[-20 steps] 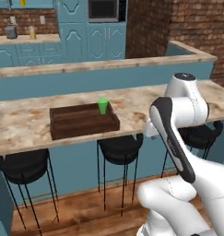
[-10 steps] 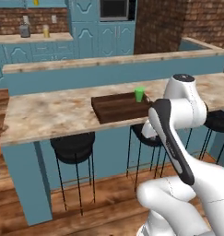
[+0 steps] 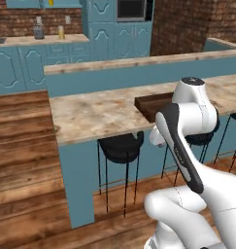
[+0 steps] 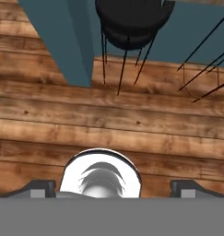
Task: There is a tray on the dining counter. Grab the cup, mug, and pitcher and place them on the tray. The pitcher may be placed next to the tray if it cannot fit the tray.
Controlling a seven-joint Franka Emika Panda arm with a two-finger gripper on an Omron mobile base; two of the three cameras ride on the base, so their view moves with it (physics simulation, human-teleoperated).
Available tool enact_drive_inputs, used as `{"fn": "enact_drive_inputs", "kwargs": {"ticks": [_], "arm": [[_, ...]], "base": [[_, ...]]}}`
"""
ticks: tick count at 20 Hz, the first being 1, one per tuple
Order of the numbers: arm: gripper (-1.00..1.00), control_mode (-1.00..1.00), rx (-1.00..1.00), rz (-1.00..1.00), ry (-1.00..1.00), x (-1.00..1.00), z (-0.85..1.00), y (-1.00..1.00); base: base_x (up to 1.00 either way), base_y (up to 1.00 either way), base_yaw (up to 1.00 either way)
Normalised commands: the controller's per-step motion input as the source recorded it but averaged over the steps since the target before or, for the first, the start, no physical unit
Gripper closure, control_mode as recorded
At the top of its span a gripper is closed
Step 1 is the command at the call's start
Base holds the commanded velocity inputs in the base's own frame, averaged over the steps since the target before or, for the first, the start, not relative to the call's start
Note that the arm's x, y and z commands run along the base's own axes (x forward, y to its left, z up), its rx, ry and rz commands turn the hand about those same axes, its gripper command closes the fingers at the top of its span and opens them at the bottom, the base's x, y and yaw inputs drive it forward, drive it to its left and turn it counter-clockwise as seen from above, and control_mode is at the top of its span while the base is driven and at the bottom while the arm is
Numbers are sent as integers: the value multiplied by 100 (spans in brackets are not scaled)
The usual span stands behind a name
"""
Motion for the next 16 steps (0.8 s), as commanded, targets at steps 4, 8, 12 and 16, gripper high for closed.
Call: {"fn": "enact_drive_inputs", "kwargs": {"ticks": [4,8,12,16], "arm": [[-100,100,0,0,0,0,0,0],[-100,100,0,0,0,0,0,0],[-100,100,0,0,0,0,0,0],[-100,100,0,0,0,0,0,0]], "base": [[0,100,-7],[0,100,-6],[2,100,-6],[26,100,-3]]}}
